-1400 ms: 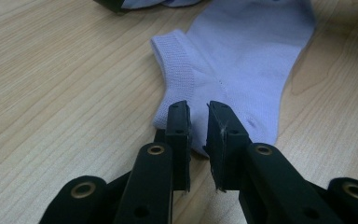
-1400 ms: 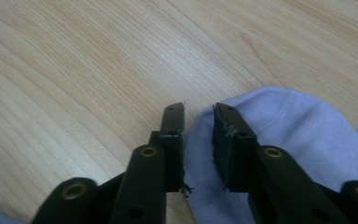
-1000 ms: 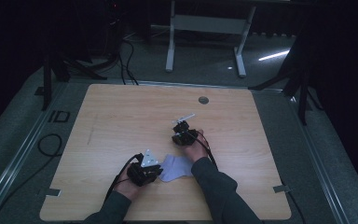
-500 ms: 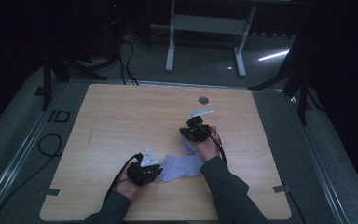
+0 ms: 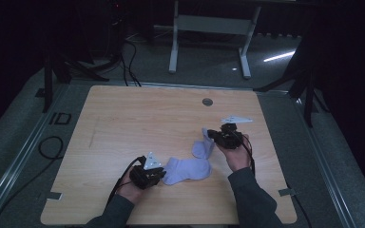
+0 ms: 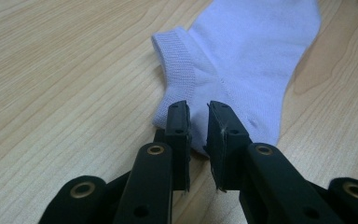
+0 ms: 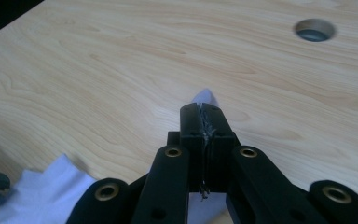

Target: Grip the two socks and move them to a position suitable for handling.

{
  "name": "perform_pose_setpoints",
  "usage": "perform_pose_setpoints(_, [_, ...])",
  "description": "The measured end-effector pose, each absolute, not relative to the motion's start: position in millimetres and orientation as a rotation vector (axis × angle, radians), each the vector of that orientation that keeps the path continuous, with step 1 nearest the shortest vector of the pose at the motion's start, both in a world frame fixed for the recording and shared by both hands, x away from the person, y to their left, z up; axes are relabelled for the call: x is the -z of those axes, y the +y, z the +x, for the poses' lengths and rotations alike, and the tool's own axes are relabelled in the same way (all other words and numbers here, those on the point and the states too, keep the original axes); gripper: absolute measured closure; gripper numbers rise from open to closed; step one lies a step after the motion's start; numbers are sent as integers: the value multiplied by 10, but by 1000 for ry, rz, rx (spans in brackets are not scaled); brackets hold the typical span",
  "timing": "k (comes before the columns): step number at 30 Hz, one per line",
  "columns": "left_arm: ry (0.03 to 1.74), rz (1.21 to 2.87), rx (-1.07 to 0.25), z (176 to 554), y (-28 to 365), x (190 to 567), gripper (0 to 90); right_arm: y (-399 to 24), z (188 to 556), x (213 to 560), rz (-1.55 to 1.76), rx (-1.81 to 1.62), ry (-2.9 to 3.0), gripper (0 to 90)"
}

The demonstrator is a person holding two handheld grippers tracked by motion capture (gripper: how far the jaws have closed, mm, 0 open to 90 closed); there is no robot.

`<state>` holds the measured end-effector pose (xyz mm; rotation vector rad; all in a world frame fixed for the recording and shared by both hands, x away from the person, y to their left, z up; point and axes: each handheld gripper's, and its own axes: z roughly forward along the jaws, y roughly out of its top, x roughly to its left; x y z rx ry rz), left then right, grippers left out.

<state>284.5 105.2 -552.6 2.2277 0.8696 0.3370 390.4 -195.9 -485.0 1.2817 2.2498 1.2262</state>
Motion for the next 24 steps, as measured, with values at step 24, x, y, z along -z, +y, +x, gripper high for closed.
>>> perform_pose_setpoints(24, [863,2238,-333,2850,1028,5540,782,-2568,3480,4825,1327,-1051,2102,657])
